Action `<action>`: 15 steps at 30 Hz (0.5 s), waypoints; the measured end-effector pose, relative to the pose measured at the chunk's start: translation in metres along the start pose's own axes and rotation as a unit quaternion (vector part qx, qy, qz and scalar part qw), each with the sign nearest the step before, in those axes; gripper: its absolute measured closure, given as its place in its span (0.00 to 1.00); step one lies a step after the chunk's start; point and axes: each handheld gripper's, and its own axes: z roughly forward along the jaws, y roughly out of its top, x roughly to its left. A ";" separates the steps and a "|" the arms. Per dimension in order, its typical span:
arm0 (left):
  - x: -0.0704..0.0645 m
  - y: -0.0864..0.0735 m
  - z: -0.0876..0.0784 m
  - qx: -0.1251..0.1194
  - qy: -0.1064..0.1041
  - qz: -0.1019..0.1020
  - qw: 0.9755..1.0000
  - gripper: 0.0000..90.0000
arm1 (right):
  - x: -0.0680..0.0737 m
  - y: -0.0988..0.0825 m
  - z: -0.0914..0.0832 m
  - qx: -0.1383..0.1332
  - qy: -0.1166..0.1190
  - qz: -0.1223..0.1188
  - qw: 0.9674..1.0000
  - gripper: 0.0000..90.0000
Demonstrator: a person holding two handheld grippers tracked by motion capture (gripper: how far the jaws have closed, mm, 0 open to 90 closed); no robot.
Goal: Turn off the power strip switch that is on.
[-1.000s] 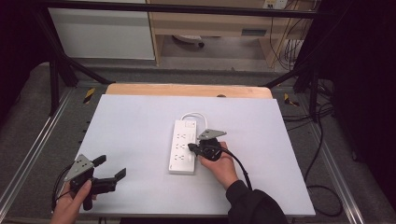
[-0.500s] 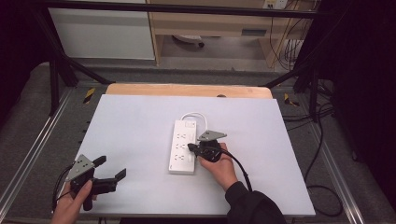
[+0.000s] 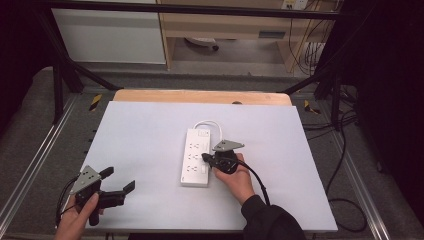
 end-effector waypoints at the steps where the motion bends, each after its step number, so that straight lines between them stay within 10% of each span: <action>1: 0.000 0.000 0.000 0.000 0.001 -0.001 1.000 0.05 | 0.000 0.000 0.000 0.000 0.000 0.000 1.000 1.00; 15: 0.000 0.000 0.000 -0.001 0.001 0.000 1.000 0.05 | 0.002 -0.002 0.000 0.003 0.005 0.001 1.000 1.00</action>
